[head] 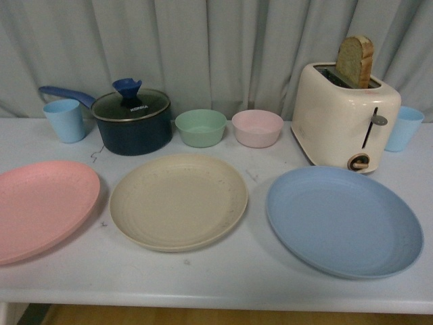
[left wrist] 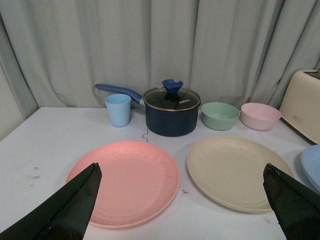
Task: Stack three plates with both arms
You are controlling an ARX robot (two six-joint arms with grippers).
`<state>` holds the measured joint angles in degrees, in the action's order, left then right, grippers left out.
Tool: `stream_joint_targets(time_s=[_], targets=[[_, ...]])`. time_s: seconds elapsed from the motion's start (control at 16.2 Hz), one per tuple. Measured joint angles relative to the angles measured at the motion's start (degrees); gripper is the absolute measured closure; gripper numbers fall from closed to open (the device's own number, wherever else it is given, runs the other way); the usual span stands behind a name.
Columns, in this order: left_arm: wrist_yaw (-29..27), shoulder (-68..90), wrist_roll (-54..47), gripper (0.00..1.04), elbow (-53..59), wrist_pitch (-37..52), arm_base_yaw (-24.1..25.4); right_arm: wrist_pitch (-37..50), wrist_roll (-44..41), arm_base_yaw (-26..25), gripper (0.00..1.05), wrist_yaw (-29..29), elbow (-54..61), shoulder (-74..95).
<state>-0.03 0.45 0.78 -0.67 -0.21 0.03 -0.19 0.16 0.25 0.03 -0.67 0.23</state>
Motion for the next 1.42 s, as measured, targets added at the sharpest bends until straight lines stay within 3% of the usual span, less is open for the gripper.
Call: stream_joint_targets(time_s=[1.42], targets=[[0.0, 0.02, 0.0, 0.07, 0.0, 0.0, 0.0, 0.0, 0.02, 0.0, 0.06, 0.0, 0.0, 0.0]])
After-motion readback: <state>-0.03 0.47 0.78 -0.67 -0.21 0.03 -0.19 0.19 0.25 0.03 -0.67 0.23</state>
